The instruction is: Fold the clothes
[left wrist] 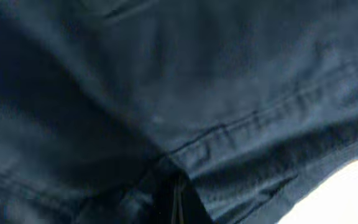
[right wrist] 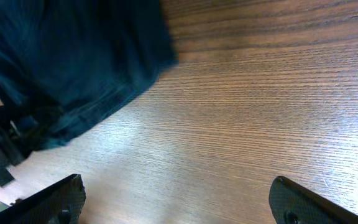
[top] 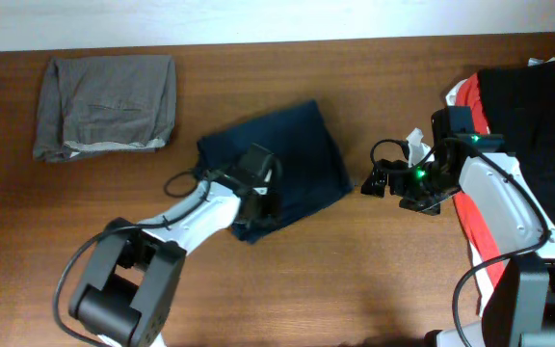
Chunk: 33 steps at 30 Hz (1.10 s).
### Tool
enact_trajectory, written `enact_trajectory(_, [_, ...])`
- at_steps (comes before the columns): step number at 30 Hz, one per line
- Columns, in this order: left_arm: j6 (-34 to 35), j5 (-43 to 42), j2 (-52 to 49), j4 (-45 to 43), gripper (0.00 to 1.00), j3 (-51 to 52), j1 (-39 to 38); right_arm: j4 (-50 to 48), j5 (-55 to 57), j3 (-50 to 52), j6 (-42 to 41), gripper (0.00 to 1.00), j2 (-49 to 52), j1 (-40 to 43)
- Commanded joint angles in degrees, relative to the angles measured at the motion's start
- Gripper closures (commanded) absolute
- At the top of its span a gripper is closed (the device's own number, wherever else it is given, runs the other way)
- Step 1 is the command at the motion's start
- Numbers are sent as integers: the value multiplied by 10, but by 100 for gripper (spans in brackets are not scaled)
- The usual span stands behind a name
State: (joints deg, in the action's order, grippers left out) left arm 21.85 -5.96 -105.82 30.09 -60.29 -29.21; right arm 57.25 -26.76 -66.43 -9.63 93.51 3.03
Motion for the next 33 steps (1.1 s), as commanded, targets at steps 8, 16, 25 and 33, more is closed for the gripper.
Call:
enact_trajectory(8, [-76,77,18,229,98,-216,99,0,7,-5,3,2,-5,4])
enact_trajectory(16, [11,124,23,225,1,-105,111,0,7,-5,3,2,-5,4])
enact_trajectory(25, [26,61,15,109,1,-15,150,0,7,-5,3,2,-5,4])
enact_trajectory(33, [35,46,9,33,42,61,150,0,7,-5,3,2,-5,4])
